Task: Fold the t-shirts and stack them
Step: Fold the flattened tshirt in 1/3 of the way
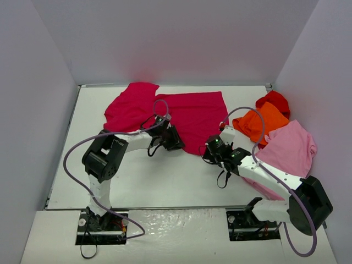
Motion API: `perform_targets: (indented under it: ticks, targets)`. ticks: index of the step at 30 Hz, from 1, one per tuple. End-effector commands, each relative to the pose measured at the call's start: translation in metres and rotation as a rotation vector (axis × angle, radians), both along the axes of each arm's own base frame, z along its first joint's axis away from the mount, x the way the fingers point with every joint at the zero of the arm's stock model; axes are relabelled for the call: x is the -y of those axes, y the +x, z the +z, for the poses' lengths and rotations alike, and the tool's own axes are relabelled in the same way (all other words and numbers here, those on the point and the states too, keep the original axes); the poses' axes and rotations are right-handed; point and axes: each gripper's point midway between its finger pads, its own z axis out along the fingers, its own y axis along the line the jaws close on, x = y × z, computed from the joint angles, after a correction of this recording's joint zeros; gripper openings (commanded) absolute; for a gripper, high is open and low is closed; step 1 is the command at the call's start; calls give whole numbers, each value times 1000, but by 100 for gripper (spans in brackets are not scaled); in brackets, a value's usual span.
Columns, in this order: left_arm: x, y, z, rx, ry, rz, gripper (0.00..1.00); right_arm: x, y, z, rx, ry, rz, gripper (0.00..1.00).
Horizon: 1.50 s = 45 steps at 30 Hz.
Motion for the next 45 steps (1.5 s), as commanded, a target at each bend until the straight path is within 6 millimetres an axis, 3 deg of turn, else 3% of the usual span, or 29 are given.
perform_targets:
  ticks: [1, 6, 10, 14, 18, 20, 26, 33, 45]
  targets:
    - [9, 19, 19, 77, -19, -13, 27, 7, 1, 5, 23, 4, -34, 50]
    - [8, 20, 39, 109, -29, -10, 27, 7, 3, 2, 14, -16, -31, 50]
    - [3, 9, 50, 64, -19, -7, 27, 6, 5, -1, 4, -32, -25, 50]
    - [-9, -7, 64, -11, 19, 11, 27, 6, 6, -2, 1, -39, -20, 50]
    - [-30, 2, 82, 66, 100, 82, 28, 7, 5, -3, 4, -40, -22, 50]
    - [-37, 6, 82, 80, 142, 87, 28, 6, 6, -4, 3, -38, -20, 50]
    - [-32, 20, 60, 58, 169, 45, 28, 5, 5, -5, -1, -36, -16, 50]
    - [-24, 32, 56, 81, 161, 21, 28, 7, 5, -7, -1, -43, -21, 50]
    - [-26, 34, 59, 106, 167, 29, 28, 7, 7, -10, -8, -55, -20, 50]
